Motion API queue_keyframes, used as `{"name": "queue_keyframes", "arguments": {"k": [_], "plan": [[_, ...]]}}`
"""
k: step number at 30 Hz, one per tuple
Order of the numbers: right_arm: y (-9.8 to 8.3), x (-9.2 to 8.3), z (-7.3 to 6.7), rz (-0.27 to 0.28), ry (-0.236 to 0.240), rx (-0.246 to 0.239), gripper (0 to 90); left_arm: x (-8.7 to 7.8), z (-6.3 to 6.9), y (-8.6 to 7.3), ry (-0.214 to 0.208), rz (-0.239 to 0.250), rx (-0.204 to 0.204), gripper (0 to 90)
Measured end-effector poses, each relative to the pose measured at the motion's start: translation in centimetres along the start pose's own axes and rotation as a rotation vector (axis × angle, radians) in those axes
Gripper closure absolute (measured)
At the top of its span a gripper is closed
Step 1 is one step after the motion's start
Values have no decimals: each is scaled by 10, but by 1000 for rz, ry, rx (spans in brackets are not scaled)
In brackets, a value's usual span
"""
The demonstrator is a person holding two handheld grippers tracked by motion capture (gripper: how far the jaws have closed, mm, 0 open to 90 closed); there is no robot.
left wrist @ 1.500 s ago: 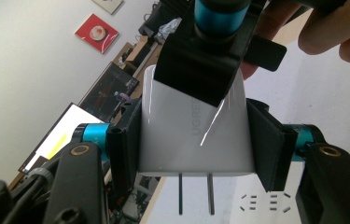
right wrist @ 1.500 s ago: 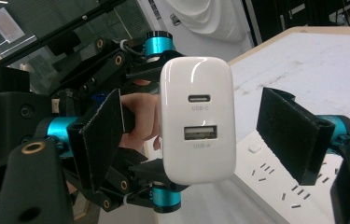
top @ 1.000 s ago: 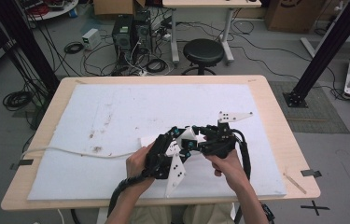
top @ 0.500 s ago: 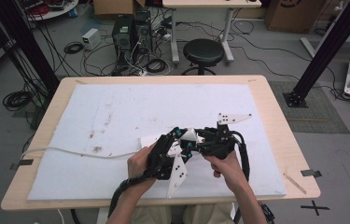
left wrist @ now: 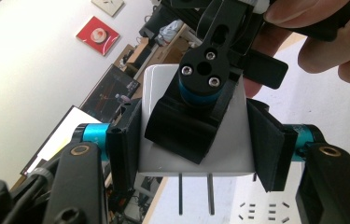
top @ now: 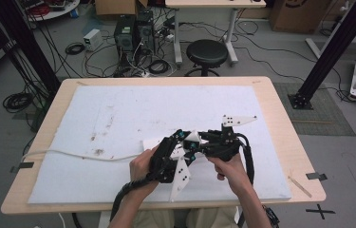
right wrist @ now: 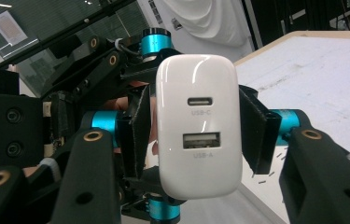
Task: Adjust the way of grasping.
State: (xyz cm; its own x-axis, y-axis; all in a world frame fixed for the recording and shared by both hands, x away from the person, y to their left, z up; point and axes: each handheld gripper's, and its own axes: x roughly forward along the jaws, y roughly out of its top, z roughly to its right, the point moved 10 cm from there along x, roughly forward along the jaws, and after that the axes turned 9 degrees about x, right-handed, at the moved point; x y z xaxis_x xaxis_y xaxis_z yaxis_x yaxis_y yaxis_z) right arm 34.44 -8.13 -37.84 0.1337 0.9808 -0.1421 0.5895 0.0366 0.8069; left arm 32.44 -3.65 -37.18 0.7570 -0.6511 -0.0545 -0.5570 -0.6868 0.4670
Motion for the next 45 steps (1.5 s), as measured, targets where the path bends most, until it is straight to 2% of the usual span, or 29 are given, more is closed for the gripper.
{"name": "queue_keyframes", "arguments": {"k": [6,9,22,35,45], "plan": [[-1,1,-1,-10,5,0,533,0,0,1,2,5,2,424],[-3,2,-2,-17,13,-8,581,0,0,1,3,5,5,424],[-3,1,-4,-13,25,-4,624,-1,0,2,-1,16,-2,424],[-4,1,-2,-17,14,-9,629,-2,2,0,-14,10,-12,424],[-5,2,0,-30,10,21,629,0,3,-2,-31,6,-37,423]]}}
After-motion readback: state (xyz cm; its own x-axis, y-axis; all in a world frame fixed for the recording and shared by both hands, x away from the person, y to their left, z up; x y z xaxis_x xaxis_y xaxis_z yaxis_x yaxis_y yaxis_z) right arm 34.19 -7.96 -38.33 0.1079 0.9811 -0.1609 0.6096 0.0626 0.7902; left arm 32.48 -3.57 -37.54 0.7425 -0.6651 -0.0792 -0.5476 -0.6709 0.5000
